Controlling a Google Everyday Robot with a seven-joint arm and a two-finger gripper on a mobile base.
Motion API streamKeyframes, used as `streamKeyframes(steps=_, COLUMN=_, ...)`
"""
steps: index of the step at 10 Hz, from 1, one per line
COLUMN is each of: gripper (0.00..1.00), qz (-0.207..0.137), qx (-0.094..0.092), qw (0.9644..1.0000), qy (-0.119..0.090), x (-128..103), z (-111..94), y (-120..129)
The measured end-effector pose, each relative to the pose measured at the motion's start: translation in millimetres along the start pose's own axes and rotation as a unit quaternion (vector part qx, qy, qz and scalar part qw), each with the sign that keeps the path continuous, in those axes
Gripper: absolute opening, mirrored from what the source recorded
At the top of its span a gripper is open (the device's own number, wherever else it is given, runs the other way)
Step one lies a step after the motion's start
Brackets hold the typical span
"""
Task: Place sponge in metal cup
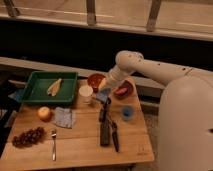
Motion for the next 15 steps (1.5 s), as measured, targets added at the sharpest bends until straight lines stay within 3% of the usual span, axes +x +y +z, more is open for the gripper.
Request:
streamKeyframes(steps=6, gripper=0.20, qz=0.031, qx=0.002, qw=0.9995, qy=0.001, x=-15.1, z=24.9, y=-19.3)
streamKeyframes(steps=7, gripper=0.25, qz=0.035, qx=0.002, qw=0.9994, qy=0.002, x=-14.2, z=28.0, y=-21.8)
streamKeyframes(steps=11, gripper=0.62, qz=0.043, qx=0.003, qw=0.9991, qy=0.004, x=-10.9, z=32.2, y=-26.2)
streamKeyframes(steps=15, gripper=0.65, qz=0.045, qx=0.006, qw=0.9989, qy=0.013, x=-5.8, z=35.5, y=-28.6)
